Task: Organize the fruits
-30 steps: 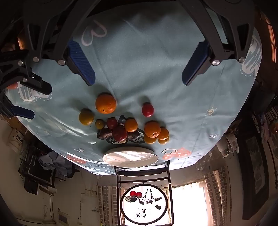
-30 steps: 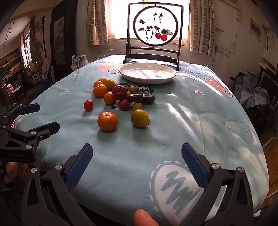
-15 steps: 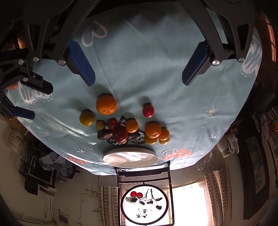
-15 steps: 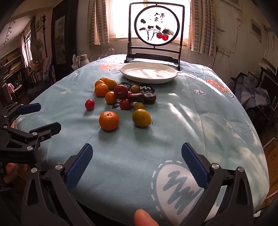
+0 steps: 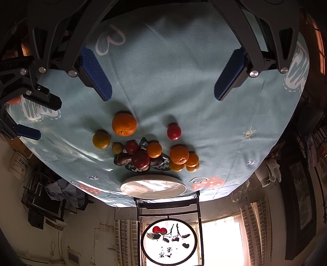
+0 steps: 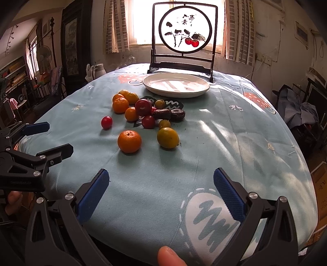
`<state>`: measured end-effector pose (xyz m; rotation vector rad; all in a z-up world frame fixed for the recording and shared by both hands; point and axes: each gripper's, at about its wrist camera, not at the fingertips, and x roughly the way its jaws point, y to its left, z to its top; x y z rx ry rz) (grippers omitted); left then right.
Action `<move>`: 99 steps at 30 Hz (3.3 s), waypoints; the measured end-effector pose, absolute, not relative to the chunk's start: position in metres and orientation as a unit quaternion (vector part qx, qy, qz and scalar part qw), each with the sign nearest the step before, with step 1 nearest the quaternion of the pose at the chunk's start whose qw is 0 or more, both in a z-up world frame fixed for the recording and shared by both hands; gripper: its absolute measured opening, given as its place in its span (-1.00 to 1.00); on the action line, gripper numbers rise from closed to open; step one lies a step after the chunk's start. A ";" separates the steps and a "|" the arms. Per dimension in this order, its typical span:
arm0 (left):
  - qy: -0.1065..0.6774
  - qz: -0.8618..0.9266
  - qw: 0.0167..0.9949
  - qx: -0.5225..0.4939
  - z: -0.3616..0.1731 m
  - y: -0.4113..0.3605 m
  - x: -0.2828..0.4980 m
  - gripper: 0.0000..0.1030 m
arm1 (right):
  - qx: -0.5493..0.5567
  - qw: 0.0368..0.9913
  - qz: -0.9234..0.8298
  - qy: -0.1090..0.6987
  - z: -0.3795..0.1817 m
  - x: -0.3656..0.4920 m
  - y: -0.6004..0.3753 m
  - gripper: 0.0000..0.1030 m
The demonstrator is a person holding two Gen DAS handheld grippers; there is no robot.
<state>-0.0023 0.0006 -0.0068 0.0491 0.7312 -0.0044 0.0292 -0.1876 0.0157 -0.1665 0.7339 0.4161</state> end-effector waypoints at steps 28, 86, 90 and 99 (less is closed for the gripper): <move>0.365 -0.001 0.931 0.022 -0.010 0.000 0.002 0.96 | -0.078 0.908 0.203 0.359 0.011 0.027 -0.189 0.97; 0.396 -0.155 0.904 0.040 -0.043 -0.022 0.088 0.53 | -0.006 0.837 0.288 0.465 -0.037 0.156 -0.181 -0.19; 0.409 -0.165 0.896 0.049 -0.047 -0.035 0.101 0.47 | 0.034 0.833 0.301 0.462 -0.038 0.153 -0.193 -0.19; 0.450 -0.172 0.875 0.047 -0.060 -0.047 0.120 -0.12 | 0.051 0.833 0.304 0.460 -0.037 0.154 -0.198 -0.19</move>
